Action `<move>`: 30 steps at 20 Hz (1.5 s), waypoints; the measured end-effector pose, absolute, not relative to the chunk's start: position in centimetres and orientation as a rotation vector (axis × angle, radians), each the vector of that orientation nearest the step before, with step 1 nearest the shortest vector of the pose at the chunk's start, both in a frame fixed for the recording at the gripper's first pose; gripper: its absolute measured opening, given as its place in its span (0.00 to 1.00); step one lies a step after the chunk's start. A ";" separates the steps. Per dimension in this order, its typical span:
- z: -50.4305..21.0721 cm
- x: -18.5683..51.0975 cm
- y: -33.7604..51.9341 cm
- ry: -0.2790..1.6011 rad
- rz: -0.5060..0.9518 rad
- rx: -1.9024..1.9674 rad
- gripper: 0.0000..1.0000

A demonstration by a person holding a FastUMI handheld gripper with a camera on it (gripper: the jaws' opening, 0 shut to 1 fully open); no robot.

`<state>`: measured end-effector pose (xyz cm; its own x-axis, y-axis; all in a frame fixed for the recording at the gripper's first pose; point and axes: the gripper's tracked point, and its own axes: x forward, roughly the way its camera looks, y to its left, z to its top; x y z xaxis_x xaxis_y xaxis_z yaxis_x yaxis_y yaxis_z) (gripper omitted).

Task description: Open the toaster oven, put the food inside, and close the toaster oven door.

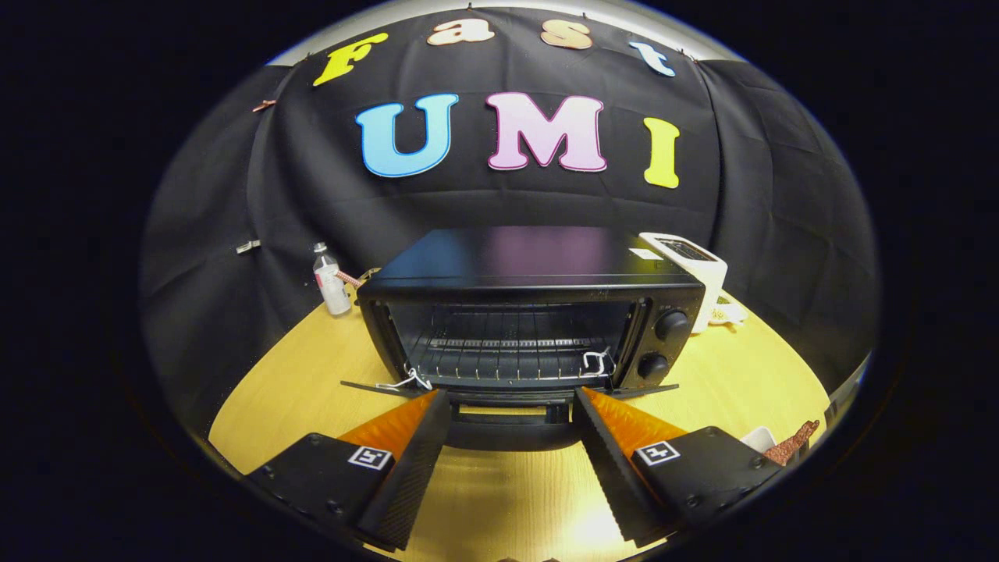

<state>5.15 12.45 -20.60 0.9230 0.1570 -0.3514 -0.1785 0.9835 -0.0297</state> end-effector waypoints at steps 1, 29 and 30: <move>-21.0 4.9 12.2 0.356 0.171 -0.062 0.97; -17.4 -2.9 2.0 0.390 0.241 -0.131 0.97; -16.2 -3.0 1.0 0.376 0.238 -0.127 0.97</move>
<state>-3.02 0.99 -16.21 0.9029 0.2061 -0.3772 -0.2531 0.9642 -0.0790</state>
